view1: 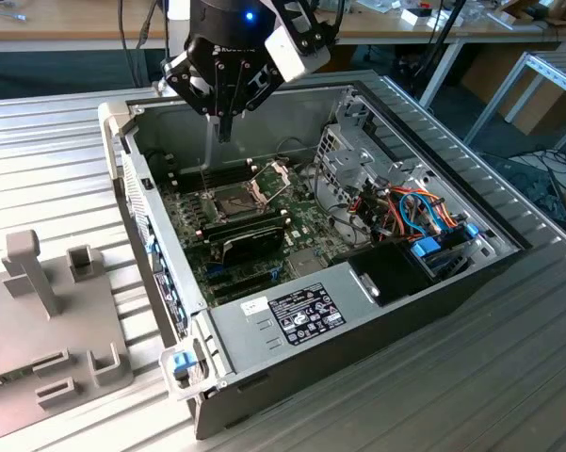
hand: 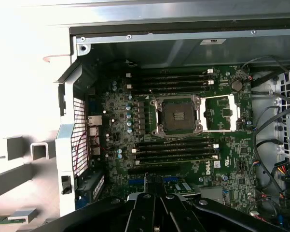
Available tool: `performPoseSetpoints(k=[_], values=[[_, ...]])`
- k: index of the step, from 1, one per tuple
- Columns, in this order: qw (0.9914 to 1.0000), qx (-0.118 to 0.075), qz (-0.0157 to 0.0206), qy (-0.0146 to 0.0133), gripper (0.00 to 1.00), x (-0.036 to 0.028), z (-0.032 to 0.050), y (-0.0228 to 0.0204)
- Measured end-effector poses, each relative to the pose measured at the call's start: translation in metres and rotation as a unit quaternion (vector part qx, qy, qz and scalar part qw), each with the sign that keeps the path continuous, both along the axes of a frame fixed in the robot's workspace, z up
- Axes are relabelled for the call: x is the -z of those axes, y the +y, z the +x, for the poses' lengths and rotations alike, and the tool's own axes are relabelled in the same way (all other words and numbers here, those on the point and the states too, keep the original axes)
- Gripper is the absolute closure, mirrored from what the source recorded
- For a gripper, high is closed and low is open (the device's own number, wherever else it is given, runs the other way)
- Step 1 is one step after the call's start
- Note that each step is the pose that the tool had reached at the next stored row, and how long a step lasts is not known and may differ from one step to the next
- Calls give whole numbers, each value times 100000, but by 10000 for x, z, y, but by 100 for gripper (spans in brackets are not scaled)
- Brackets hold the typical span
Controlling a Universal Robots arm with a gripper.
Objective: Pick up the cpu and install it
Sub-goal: 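Reach for the cpu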
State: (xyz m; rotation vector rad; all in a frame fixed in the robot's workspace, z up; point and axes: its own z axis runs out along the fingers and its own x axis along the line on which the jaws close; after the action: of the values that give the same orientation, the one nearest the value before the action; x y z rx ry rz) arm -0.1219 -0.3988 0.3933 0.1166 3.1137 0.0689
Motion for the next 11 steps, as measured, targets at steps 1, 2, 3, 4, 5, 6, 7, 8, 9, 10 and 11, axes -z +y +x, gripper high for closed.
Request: performPoseSetpoints(k=[1,2,3,4,5,6,7,8,9,10,11], values=[[100000,1,0,-2,89,0,0,0],[100000,-2,1,-5,89,0,-3,0],[100000,4,2,-2,89,0,-14,0],[100000,2,-2,-2,89,0,-27,0],[100000,2,-3,0,89,0,-34,0],[100000,3,-1,-7,89,0,-42,0],[100000,1,0,-3,89,0,-52,0],[100000,1,0,-3,89,0,-59,0],[100000,3,-2,-2,89,0,-71,0],[100000,1,-3,-2,89,0,-81,0],[100000,3,-3,1,89,0,-97,0]])
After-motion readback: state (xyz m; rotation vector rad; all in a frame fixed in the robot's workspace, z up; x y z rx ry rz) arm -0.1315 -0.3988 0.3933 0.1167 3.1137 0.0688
